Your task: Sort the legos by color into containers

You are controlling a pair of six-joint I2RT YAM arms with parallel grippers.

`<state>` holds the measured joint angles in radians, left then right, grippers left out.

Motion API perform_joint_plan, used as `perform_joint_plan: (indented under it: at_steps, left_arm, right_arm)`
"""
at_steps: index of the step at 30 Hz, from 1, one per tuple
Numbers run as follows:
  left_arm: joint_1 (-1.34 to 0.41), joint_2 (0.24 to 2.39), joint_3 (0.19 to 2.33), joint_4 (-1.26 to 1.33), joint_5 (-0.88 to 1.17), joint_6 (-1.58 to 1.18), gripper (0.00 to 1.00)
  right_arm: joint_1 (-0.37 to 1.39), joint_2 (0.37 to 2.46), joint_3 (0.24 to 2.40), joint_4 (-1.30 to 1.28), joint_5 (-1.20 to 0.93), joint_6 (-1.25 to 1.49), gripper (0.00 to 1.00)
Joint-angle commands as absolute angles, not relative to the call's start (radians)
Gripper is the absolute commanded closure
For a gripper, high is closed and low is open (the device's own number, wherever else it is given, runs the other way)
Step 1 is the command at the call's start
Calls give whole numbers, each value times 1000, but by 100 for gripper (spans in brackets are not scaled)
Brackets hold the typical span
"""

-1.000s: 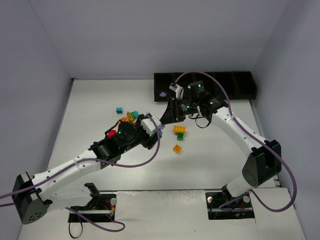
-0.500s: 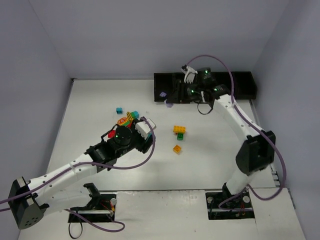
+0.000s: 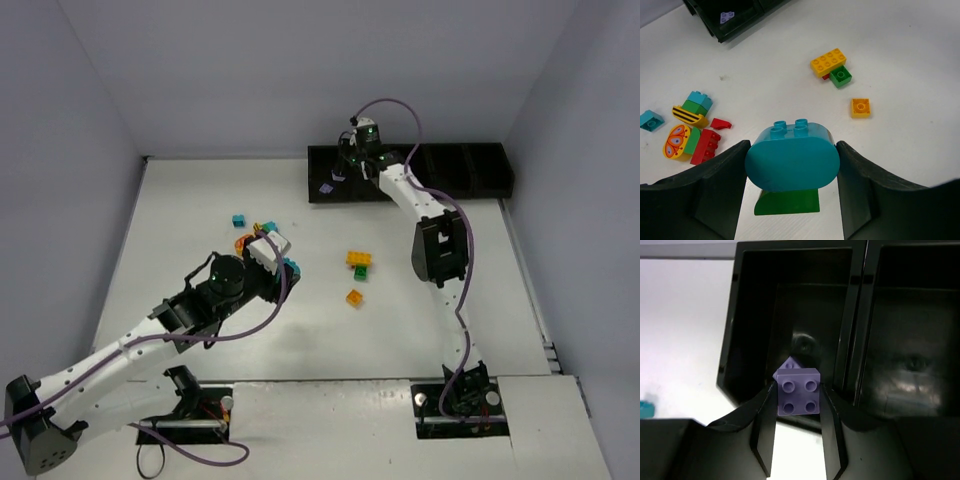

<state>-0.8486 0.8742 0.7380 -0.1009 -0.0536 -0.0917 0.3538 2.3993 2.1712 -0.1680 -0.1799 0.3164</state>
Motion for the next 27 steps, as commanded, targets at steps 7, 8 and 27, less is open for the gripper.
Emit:
perform_joint_plan:
  at_steps: [7,8,27]
  left_arm:
    - [-839,836,741,-89,-75,-141,100]
    - [-839,839,744,-87,-72,-143,100]
    - [-784,937,834,23,58,40,100]
  right_arm:
    - [354,2462,2319,-9,-169,316,80]
    - [354,2464,2319,-9,-178,313,62]
    - [345,1813,1682,25,-839,376,37]
